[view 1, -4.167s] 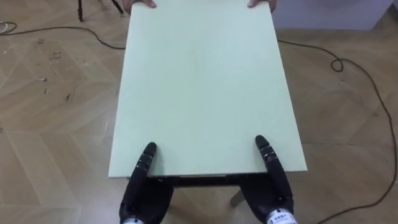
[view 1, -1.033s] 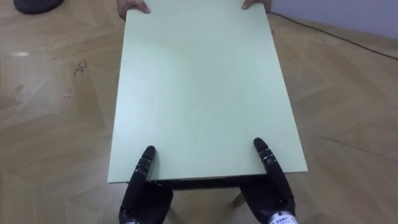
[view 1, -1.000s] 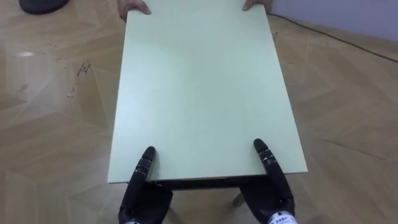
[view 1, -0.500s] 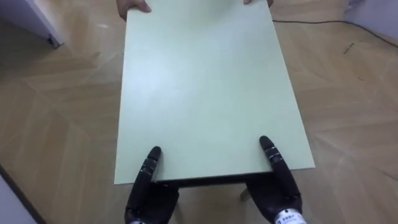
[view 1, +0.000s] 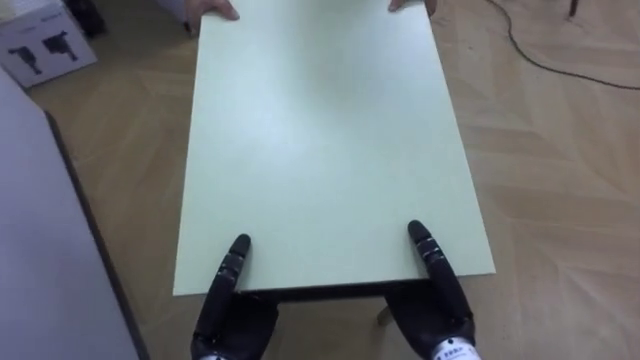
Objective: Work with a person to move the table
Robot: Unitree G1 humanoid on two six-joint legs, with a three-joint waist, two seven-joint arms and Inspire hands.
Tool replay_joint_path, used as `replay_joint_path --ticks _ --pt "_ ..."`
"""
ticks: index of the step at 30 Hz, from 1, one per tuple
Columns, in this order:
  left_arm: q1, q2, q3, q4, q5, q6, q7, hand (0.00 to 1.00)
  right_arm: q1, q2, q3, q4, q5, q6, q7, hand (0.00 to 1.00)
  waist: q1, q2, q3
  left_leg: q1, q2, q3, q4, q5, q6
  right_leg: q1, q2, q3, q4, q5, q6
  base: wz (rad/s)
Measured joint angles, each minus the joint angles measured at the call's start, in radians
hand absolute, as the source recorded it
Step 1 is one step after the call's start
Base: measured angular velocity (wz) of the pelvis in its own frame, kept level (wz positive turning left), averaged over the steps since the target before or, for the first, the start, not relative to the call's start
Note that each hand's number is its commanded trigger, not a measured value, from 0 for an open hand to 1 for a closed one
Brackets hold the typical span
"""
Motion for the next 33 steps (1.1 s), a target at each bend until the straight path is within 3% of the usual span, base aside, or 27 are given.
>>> replay_joint_path --ticks 3,6,8,9,10,11,12,13,14,16,17,19,21,24,28,33 --pt "0.000 0.004 -0.002 -0.015 -0.017 -0.009 0.000 1.00 -0.025 -0.010 0.006 -0.001 -0.001 0.002 -0.001 1.00 0.000 -0.001 -0.0004 -0.004 -0.005 -0.015 -0.044 0.041 0.000 0.003 0.009 -0.034 -0.022 0.011 -0.007 0.52" --pt "-0.001 0.008 -0.017 -0.026 -0.020 -0.045 0.000 1.00 -0.039 -0.012 0.013 -0.001 0.002 0.002 0.000 1.00 -0.002 -0.001 -0.0013 -0.004 -0.007 -0.017 -0.085 0.078 0.001 0.007 0.012 -0.082 -0.035 0.016 -0.010 0.47" --pt "0.000 0.013 -0.017 -0.028 -0.025 -0.047 0.000 1.00 -0.036 -0.010 0.014 -0.001 0.004 0.004 0.000 1.00 -0.005 -0.003 -0.0051 -0.004 -0.001 0.039 -0.104 0.089 -0.021 0.018 -0.006 -0.132 -0.052 0.023 -0.012 0.42" --pt "0.000 0.013 -0.018 -0.028 -0.025 -0.048 0.000 1.00 -0.037 -0.009 0.014 -0.001 0.003 0.004 0.000 1.00 -0.006 -0.005 -0.0041 -0.009 0.014 0.080 -0.074 0.065 -0.033 0.022 -0.019 -0.155 -0.052 0.024 -0.013 0.27" --pt "0.008 0.012 -0.017 -0.027 -0.030 -0.049 0.000 1.00 -0.034 -0.010 0.021 0.000 0.002 0.004 -0.006 1.00 -0.007 -0.006 -0.0033 -0.025 0.061 0.208 0.085 -0.060 -0.010 0.039 -0.029 -0.183 -0.050 0.026 -0.005 0.12" --pt "0.014 0.012 -0.016 -0.027 -0.033 -0.052 0.000 1.00 -0.034 -0.010 0.026 -0.001 0.002 0.004 -0.011 1.00 -0.007 -0.005 -0.0036 -0.023 0.095 0.254 0.154 -0.115 0.001 0.047 -0.028 -0.191 -0.047 0.023 -0.001 0.16" --pt "0.015 0.015 -0.017 -0.027 -0.037 -0.050 0.000 1.00 -0.032 -0.010 0.028 -0.003 0.002 0.004 -0.014 1.00 -0.008 0.006 -0.0037 -0.032 0.145 0.268 0.267 -0.202 -0.021 0.049 -0.020 -0.197 -0.011 0.000 0.010 0.27" --pt "0.014 0.011 -0.015 -0.027 -0.037 -0.041 0.003 1.00 -0.032 -0.016 0.025 -0.007 -0.002 0.004 -0.015 1.00 -0.017 0.020 -0.0026 -0.033 0.135 0.230 0.266 -0.239 0.015 0.039 -0.004 -0.183 0.035 -0.023 0.020 0.53" --pt "0.010 0.004 -0.019 -0.027 -0.037 -0.037 0.009 1.00 -0.034 -0.014 0.022 -0.008 -0.008 0.005 -0.018 1.00 -0.033 0.018 -0.0036 -0.032 0.112 0.202 0.240 -0.235 0.040 0.016 -0.010 -0.140 0.060 -0.026 0.016 0.56" --pt "0.010 0.002 -0.025 -0.028 -0.038 -0.038 0.010 1.00 -0.034 -0.018 0.019 -0.013 -0.012 0.004 -0.019 1.00 -0.042 0.020 -0.0036 -0.014 0.084 0.183 0.182 -0.198 0.054 -0.034 -0.008 -0.044 0.049 -0.018 0.009 0.53" --pt "0.011 0.003 -0.028 -0.028 -0.042 -0.039 0.015 1.00 -0.031 -0.026 0.019 -0.013 -0.011 0.004 -0.019 1.00 -0.044 0.023 -0.0035 0.008 0.066 0.169 0.143 -0.177 0.061 -0.067 -0.010 -0.012 0.040 0.016 0.016 0.57" --pt "0.012 0.004 -0.040 -0.028 -0.043 -0.046 0.024 1.00 -0.027 -0.034 0.019 -0.013 -0.005 0.003 -0.021 1.00 -0.052 0.028 -0.0030 0.038 0.047 0.157 0.097 -0.156 0.069 -0.073 -0.016 -0.016 0.043 0.045 0.015 0.56" --pt "0.012 -0.001 -0.039 -0.028 -0.043 -0.052 0.025 1.00 -0.035 -0.036 0.019 -0.013 -0.005 0.002 -0.021 1.00 -0.035 0.030 -0.0030 0.040 0.039 0.162 0.069 -0.143 0.074 -0.078 -0.023 -0.018 0.045 0.053 0.018 0.24" --pt "0.011 -0.008 -0.039 -0.028 -0.040 -0.055 0.025 1.00 -0.040 -0.038 0.019 -0.013 -0.005 0.003 -0.021 1.00 -0.018 0.036 -0.0045 0.041 0.026 0.159 0.053 -0.137 0.084 -0.083 -0.038 -0.018 0.072 0.053 0.020 0.23" --pt "0.012 -0.007 -0.044 -0.024 -0.038 -0.053 0.025 1.00 -0.031 -0.034 0.019 -0.013 -0.005 0.003 -0.021 1.00 -0.015 0.036 -0.0047 0.061 -0.003 0.146 0.026 -0.127 0.103 -0.092 -0.068 -0.015 0.124 0.039 0.040 0.28" --pt "0.012 0.002 -0.045 -0.022 -0.037 -0.049 0.025 1.00 -0.017 -0.022 0.021 -0.013 -0.003 0.003 -0.023 1.00 -0.015 0.030 -0.0035 0.068 -0.026 0.121 0.018 -0.122 0.118 -0.090 -0.074 0.043 0.118 0.033 0.046 0.19"
